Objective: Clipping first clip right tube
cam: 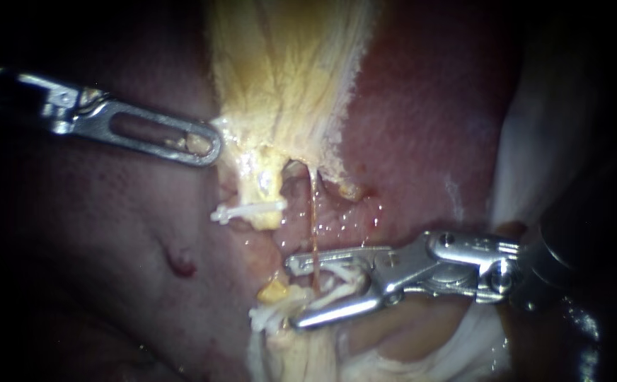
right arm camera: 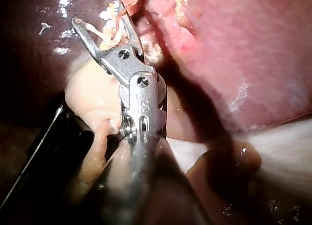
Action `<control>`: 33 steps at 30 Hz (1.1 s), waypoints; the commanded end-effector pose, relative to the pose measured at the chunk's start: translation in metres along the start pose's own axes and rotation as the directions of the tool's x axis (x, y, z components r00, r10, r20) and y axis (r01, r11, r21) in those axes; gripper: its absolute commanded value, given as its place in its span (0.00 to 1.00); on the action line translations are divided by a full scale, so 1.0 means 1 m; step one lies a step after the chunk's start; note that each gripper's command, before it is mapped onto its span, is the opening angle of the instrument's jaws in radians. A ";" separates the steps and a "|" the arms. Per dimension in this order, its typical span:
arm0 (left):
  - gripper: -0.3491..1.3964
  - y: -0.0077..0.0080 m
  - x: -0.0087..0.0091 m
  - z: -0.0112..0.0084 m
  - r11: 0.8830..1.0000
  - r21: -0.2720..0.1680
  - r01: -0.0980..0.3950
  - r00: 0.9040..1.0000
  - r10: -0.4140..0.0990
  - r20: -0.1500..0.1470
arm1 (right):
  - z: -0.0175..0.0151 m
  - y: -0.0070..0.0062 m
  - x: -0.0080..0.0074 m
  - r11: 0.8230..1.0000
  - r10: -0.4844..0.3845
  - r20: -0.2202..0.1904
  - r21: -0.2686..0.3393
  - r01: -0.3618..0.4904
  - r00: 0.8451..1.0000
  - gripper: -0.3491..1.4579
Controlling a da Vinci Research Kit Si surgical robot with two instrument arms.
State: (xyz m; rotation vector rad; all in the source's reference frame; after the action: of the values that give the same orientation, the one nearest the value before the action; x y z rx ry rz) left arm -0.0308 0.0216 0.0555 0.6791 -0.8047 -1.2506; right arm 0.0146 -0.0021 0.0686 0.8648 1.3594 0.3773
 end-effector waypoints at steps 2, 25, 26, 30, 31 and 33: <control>0.00 0.0000 0.0000 0.0000 1.000 0.000 0.000 1.000 0.000 0.000 | 0.0000 0.0000 0.0000 1.000 0.003 0.001 -0.001 -0.003 1.000 0.46; 0.00 0.0003 -0.0001 0.0001 1.000 0.001 0.000 1.000 0.000 -0.001 | -0.0009 0.0011 -0.0011 0.988 0.152 0.006 0.003 -0.152 0.988 0.00; 0.00 0.0003 -0.0001 0.0001 1.000 0.001 0.000 1.000 0.000 -0.001 | -0.0009 0.0011 -0.0012 0.988 0.152 0.006 0.003 -0.152 0.988 0.00; 0.00 0.0003 -0.0001 0.0001 1.000 0.001 0.000 1.000 0.000 -0.001 | -0.0009 0.0012 -0.0013 0.989 0.151 0.010 0.009 -0.151 0.989 0.00; 0.00 0.0003 -0.0001 0.0001 1.000 0.001 -0.001 1.000 0.001 -0.001 | -0.0009 0.0012 -0.0014 0.989 0.150 0.010 0.010 -0.151 0.989 0.00; 0.00 0.0003 -0.0001 0.0001 1.000 0.001 -0.001 1.000 0.001 -0.001 | -0.0009 0.0013 -0.0014 0.989 0.150 0.011 0.011 -0.150 0.989 0.00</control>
State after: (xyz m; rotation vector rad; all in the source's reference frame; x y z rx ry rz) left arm -0.0307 0.0218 0.0557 0.6797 -0.8046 -1.2497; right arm 0.0138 -0.0020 0.0705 0.9811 1.2921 0.4806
